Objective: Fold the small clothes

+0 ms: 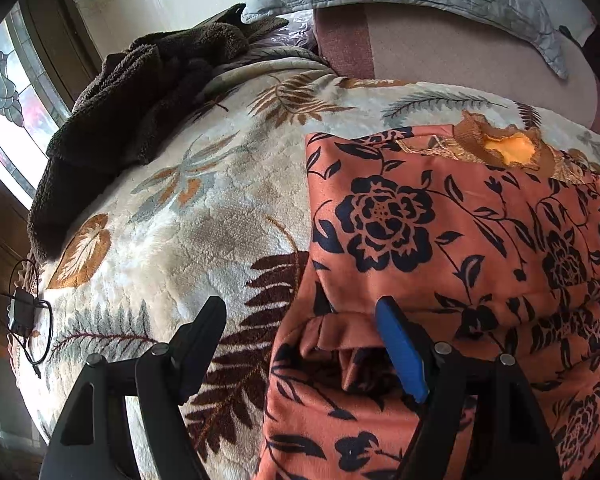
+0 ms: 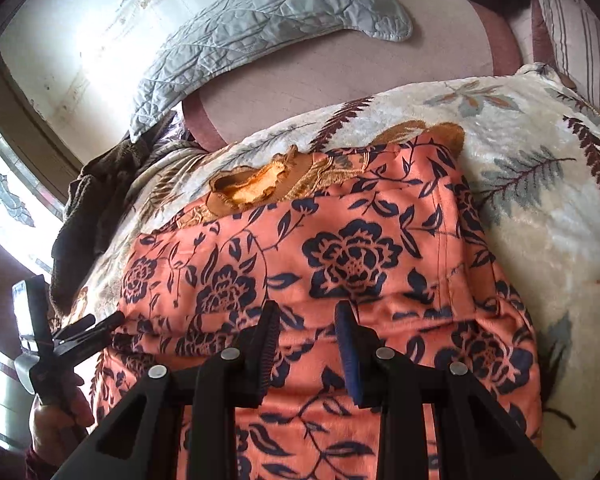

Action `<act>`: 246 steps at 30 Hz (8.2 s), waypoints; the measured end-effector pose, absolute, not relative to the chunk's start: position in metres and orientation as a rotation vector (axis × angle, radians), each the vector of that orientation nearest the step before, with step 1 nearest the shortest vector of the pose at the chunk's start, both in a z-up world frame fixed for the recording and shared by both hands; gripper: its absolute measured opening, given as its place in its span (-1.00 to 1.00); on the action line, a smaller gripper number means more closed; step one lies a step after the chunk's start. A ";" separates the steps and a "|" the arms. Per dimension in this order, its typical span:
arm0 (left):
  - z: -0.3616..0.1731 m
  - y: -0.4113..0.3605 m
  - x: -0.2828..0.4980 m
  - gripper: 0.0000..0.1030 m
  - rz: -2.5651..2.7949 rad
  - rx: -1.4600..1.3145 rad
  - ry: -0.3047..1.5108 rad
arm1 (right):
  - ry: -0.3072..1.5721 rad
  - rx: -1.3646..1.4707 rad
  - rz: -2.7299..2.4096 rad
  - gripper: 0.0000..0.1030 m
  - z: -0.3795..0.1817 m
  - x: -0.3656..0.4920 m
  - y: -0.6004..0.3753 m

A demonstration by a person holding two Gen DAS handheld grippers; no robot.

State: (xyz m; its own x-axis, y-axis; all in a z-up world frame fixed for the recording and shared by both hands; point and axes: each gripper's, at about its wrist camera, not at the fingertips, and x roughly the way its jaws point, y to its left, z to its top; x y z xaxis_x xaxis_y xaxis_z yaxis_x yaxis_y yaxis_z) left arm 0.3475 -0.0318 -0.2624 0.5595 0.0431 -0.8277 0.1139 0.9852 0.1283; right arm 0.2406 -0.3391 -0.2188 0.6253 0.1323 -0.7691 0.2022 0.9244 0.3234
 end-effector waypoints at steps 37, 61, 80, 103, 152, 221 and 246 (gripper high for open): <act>-0.277 0.100 0.125 0.51 -0.107 -0.138 1.296 | 1.038 0.714 -0.193 0.53 -0.237 0.001 -0.426; -0.303 0.076 0.142 -0.82 -0.290 -0.166 1.353 | 1.141 0.634 -0.132 -0.66 -0.255 0.004 -0.406; -0.251 0.089 0.197 -0.85 -0.450 -0.315 1.279 | 1.024 0.608 0.072 -0.77 -0.190 0.047 -0.395; -0.328 0.059 0.514 -0.80 -0.407 -0.773 1.261 | 0.665 1.240 -0.143 -0.71 -0.272 0.330 -0.561; -0.282 -0.055 0.329 0.38 -0.118 0.105 1.091 | 1.049 0.570 0.001 -0.52 -0.270 0.269 -0.356; -0.232 0.115 0.256 -0.09 -0.086 -0.494 0.940 | 0.752 1.138 -0.376 0.08 -0.273 0.081 -0.466; -0.249 -0.018 0.283 0.57 -0.188 0.054 0.866 | 0.820 0.763 -0.302 -0.25 -0.244 0.223 -0.454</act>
